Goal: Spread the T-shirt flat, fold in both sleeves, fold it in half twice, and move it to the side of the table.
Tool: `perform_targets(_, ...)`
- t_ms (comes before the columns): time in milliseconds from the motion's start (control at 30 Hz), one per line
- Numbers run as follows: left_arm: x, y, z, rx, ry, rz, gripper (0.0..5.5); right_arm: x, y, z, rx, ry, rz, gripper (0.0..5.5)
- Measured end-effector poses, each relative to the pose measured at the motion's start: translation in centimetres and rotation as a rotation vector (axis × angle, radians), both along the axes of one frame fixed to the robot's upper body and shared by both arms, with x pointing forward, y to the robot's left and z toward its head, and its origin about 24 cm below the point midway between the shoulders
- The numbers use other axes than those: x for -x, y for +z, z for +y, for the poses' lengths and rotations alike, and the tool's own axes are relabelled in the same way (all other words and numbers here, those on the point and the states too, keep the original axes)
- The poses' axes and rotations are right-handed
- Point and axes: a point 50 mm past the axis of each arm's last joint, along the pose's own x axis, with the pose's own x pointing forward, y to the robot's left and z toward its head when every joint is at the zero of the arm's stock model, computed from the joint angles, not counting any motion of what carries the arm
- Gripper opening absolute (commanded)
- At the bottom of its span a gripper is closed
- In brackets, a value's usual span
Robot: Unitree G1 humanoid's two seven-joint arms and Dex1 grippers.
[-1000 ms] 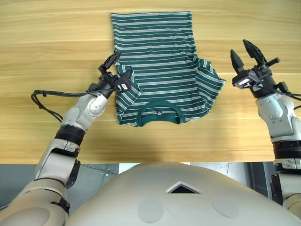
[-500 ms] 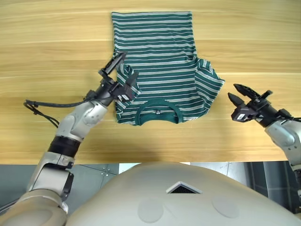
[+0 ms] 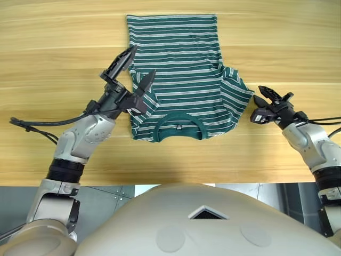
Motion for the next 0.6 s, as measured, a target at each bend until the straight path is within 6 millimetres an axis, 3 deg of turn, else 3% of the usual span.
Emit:
perform_targets(500, 0.05, -1.0, -0.2, -0.003, 0.006, 0.03, 3.99, -0.63, -0.63, 0.67, -0.021, 0.043, -0.011, 1.86)
perform_targets(600, 0.1, -1.05, -0.35, 0.003, 0.002, 0.031, 4.01, -0.97, -0.63, 0.52, -0.031, 0.043, -0.023, 1.36)
